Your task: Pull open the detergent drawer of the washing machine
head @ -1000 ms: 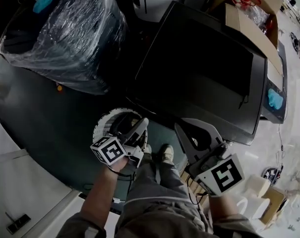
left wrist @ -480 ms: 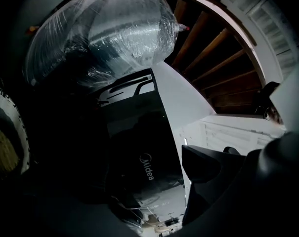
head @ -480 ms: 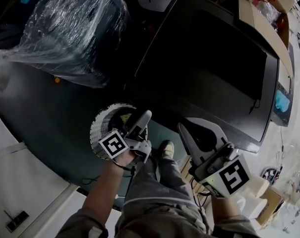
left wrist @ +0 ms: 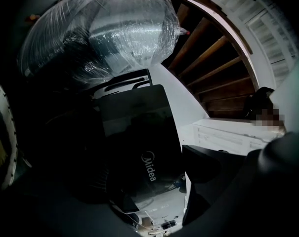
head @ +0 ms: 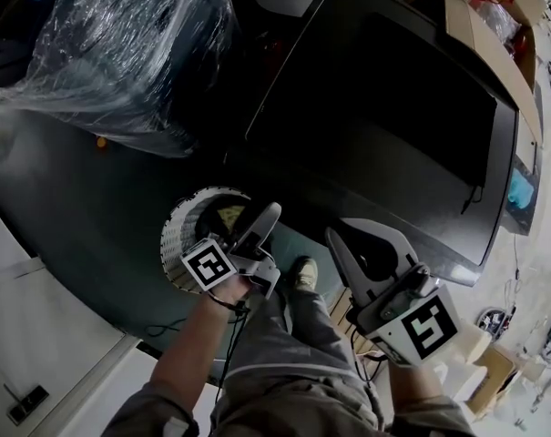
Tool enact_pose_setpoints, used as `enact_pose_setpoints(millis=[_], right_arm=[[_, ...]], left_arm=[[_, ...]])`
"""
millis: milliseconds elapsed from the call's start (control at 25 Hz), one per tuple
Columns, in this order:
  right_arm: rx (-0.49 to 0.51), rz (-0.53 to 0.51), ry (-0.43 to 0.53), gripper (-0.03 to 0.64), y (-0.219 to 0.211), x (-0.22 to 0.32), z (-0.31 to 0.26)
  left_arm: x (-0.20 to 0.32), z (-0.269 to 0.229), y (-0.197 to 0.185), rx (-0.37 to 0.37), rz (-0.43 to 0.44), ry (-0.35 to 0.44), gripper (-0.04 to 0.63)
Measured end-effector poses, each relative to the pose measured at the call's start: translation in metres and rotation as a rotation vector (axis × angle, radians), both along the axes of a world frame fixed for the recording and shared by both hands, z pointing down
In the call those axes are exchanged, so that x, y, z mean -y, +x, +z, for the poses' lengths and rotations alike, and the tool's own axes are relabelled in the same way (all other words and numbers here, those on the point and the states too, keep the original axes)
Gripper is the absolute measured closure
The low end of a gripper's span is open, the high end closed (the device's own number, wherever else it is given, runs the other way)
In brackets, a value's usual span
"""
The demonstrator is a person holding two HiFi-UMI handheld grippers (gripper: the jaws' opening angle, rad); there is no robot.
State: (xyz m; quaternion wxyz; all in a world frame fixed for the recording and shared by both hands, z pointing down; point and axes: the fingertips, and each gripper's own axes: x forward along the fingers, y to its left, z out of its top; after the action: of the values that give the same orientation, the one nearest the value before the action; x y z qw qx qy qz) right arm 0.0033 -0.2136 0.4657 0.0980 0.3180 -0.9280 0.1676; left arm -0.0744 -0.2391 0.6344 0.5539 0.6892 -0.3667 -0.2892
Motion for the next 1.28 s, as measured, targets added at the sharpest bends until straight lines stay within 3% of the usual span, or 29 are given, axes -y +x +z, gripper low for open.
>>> enact_pose_setpoints(millis=[440,1280], right_arm=[[-0.048,-0.015,0.023,0.586,0.001,-0.013,-0.007],[-0.097,-0.04,0.029,0.586,-0.015,-0.062,-0.015]], left_arm=[[-0.021,0.002,-0.007,-0.021,-0.008,-0.071,0.152],[-0.11,0.003,-0.039,-0.025,-0.012,-0.09,0.16]])
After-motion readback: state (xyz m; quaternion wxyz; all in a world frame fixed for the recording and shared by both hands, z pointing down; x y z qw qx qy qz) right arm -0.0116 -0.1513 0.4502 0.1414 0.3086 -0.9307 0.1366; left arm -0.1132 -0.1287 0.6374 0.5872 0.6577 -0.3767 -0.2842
